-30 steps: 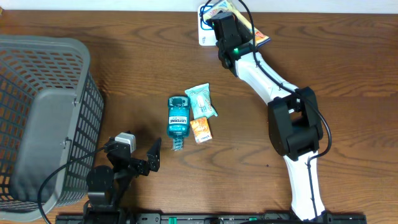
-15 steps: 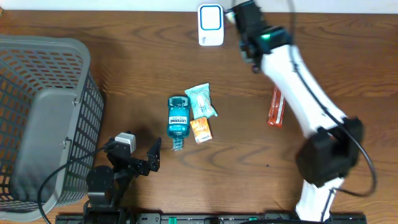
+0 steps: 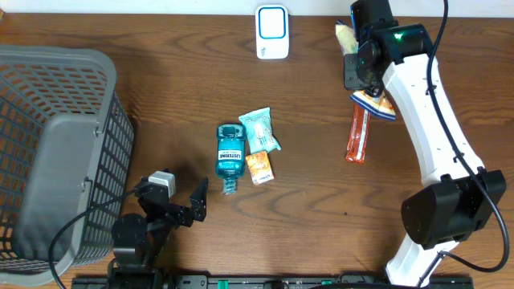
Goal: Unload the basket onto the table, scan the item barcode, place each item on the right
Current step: 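Move the snack bag with the right gripper off the table's right edge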
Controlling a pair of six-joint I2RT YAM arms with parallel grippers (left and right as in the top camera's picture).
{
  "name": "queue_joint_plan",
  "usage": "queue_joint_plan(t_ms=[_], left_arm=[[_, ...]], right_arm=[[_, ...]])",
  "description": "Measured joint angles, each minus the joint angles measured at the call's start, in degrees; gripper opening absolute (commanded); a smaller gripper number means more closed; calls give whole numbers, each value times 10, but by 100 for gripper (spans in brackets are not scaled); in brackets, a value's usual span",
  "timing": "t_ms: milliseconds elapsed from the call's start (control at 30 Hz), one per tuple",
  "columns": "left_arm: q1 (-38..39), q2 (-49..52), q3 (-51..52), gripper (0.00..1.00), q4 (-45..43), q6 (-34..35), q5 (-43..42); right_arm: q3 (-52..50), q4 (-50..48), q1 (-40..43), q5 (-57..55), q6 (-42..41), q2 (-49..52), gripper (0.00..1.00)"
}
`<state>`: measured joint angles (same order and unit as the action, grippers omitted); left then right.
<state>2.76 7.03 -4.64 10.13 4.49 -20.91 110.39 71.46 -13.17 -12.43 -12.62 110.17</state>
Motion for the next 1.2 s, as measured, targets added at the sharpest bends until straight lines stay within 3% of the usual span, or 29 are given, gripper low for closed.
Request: queue_joint_plan(t_ms=[333,567,767,1067,1200], left_arm=[[0,0,0,98,0,0,0],[0,0,0,98,0,0,0],[0,0,0,98,0,0,0],[0,0,0,98,0,0,0],[0,0,0,98,0,0,0]], right_arm=[[-2,27,70,76,2,-78,1],[-3,14,168,-46,-64,-118,1],[-68,-121,244,-142,-86,-110,1],[-229,-338,324,-166,20,-21,1],[-247,-361,384,-169,36,31,14]])
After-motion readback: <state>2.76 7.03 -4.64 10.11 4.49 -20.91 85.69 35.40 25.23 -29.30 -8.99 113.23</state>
